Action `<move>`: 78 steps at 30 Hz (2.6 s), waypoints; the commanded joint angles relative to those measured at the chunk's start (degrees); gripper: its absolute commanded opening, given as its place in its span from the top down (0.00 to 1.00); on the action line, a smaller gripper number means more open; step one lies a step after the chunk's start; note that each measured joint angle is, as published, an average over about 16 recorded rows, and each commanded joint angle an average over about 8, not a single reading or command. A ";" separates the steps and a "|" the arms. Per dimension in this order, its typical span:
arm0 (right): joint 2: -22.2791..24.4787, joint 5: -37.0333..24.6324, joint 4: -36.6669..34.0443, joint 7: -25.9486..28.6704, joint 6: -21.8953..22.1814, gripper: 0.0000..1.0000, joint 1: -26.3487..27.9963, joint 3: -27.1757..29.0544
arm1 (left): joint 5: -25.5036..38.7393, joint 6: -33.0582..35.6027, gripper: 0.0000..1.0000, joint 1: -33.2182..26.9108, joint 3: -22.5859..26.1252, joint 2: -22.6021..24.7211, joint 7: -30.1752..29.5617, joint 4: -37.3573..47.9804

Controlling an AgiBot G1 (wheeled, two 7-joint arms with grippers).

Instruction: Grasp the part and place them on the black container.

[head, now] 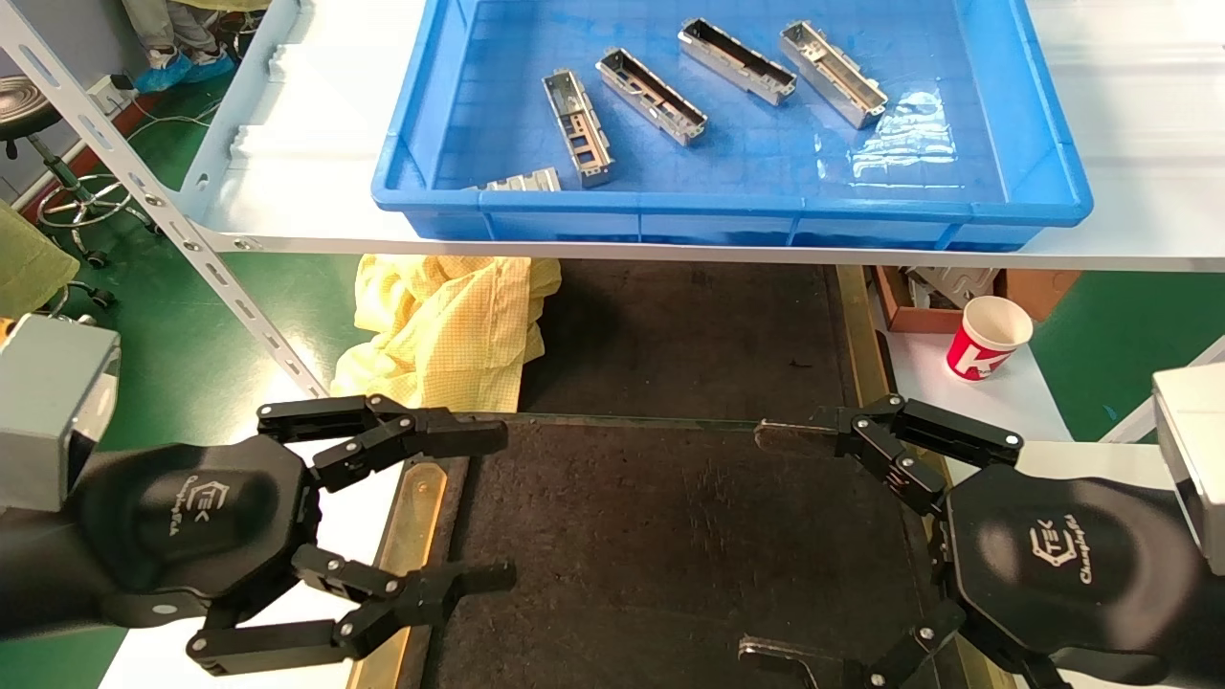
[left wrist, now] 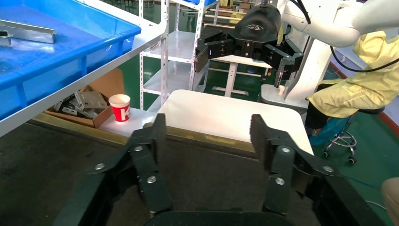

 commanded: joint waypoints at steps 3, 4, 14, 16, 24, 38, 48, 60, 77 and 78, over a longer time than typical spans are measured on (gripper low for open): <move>0.00 0.00 0.00 0.00 0.00 0.00 0.00 0.00 | 0.00 0.00 1.00 0.00 0.00 0.00 0.00 0.00; 0.00 0.00 0.00 0.00 0.00 0.00 0.00 0.00 | 0.00 0.00 1.00 0.00 0.00 0.00 0.00 0.00; 0.00 0.00 0.00 0.00 0.00 0.00 0.00 0.00 | 0.00 0.00 1.00 0.00 0.00 0.00 0.00 0.00; 0.00 0.00 0.00 0.00 0.00 0.00 0.00 0.00 | 0.00 0.00 1.00 0.00 0.00 0.00 0.00 0.00; -0.27 -0.01 -0.14 0.15 0.25 0.00 0.84 0.08 | 0.00 0.00 1.00 0.00 0.00 0.00 0.00 0.00; -9.83 -12.47 -11.53 6.21 6.11 0.00 23.20 -5.77 | 0.00 0.00 1.00 -0.01 0.01 0.00 0.00 0.01; -20.97 -23.66 -32.18 3.02 8.12 0.00 40.63 -11.48 | 0.00 0.00 1.00 -0.01 0.01 0.00 0.00 0.01; -32.84 -34.01 -57.58 -7.20 21.75 0.00 52.82 -16.02 | -0.01 0.00 1.00 -0.01 0.01 0.00 0.01 0.01; -41.12 -38.29 -70.06 -15.01 34.72 0.03 56.03 -18.27 | -0.01 0.00 1.00 -0.01 0.02 0.00 0.01 0.01; -41.28 -38.27 -70.28 -15.18 35.03 0.10 55.97 -18.26 | -0.01 0.00 1.00 -0.01 0.02 0.00 0.01 0.01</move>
